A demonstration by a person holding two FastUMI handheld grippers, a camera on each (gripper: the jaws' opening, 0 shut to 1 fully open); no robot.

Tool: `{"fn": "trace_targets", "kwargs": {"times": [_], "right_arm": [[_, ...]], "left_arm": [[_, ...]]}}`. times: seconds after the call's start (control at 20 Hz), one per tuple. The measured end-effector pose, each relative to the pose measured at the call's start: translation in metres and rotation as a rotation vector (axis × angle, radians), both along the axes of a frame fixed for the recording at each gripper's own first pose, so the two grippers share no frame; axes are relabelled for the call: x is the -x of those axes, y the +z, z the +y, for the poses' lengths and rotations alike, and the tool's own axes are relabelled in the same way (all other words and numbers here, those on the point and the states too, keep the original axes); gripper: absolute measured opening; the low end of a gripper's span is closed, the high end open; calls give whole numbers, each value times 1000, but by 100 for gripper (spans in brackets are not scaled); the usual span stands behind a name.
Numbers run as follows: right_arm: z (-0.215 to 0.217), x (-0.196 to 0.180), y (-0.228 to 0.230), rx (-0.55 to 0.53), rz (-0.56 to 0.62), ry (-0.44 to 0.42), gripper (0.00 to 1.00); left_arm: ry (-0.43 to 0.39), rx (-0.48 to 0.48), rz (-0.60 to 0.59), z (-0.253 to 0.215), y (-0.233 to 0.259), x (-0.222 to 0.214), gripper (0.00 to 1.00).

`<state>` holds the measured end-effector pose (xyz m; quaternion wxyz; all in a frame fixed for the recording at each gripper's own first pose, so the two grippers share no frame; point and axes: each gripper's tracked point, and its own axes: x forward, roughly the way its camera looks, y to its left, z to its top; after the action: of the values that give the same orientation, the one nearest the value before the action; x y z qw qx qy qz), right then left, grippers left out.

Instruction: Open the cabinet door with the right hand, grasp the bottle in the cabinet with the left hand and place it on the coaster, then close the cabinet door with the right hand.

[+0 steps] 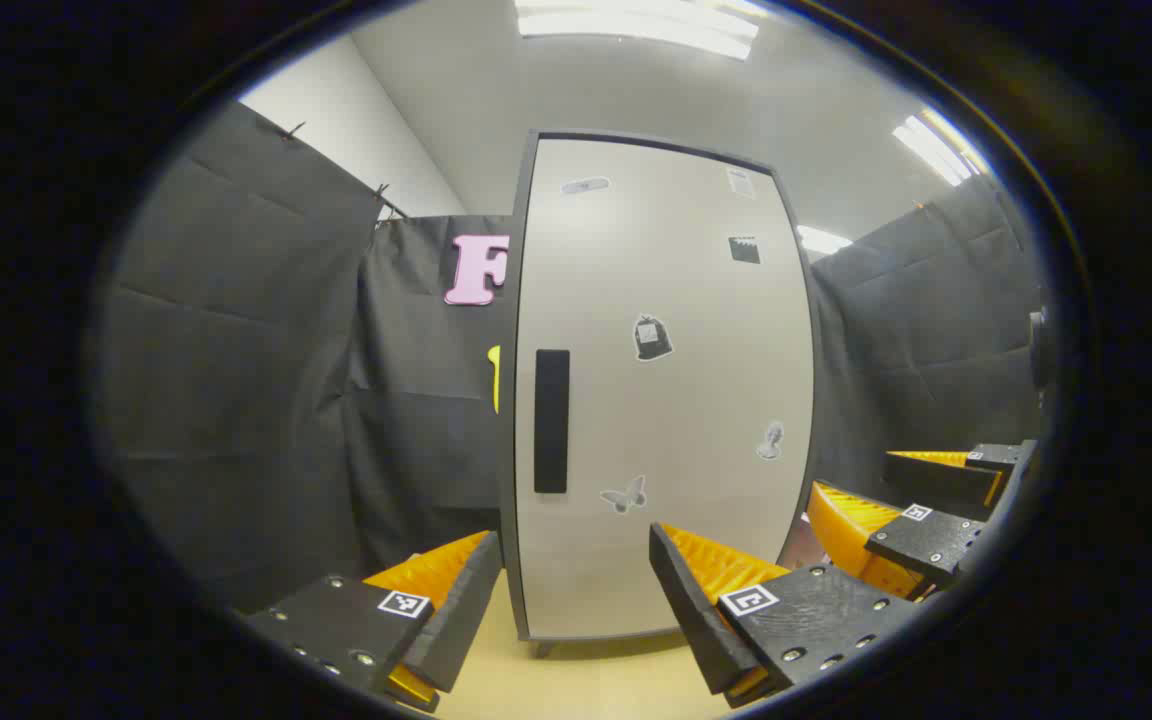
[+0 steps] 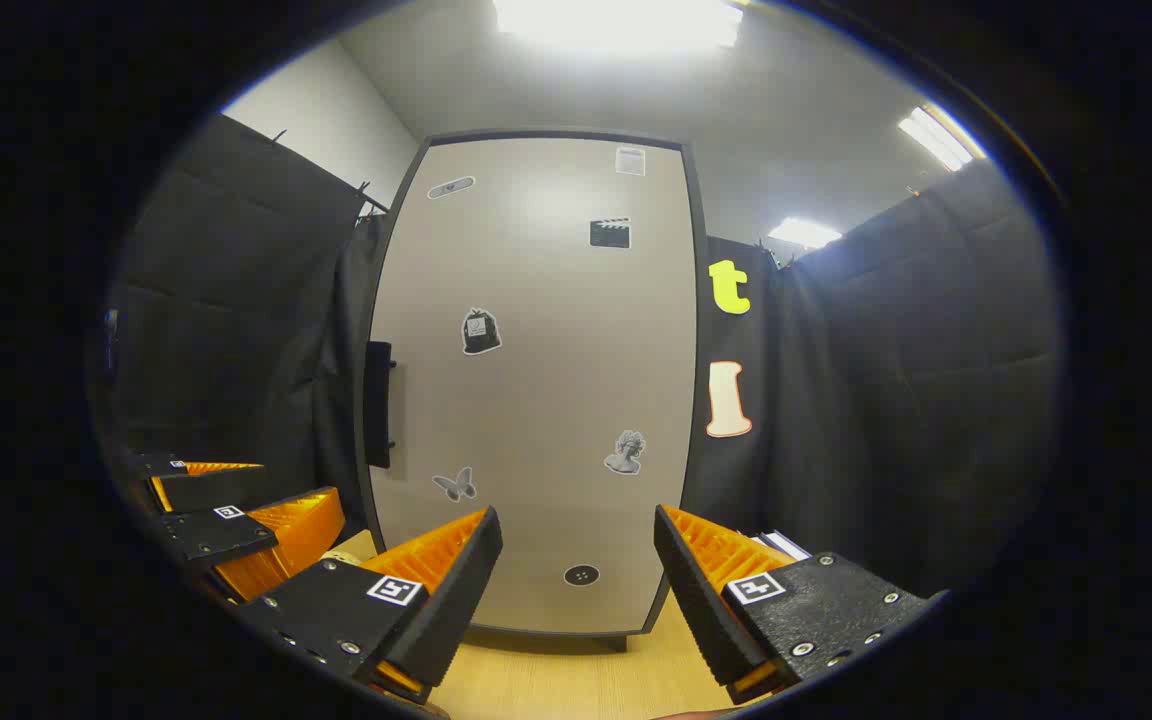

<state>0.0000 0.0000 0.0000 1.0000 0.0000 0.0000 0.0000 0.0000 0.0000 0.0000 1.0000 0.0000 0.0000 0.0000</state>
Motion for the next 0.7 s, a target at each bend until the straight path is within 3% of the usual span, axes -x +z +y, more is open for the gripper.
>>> {"fn": "trace_targets", "kwargs": {"times": [0.7], "right_arm": [[2, -13, -3, -11, 16, -8, 95]], "left_arm": [[7, -1, -16, 11, 5, -13, 89]]}}
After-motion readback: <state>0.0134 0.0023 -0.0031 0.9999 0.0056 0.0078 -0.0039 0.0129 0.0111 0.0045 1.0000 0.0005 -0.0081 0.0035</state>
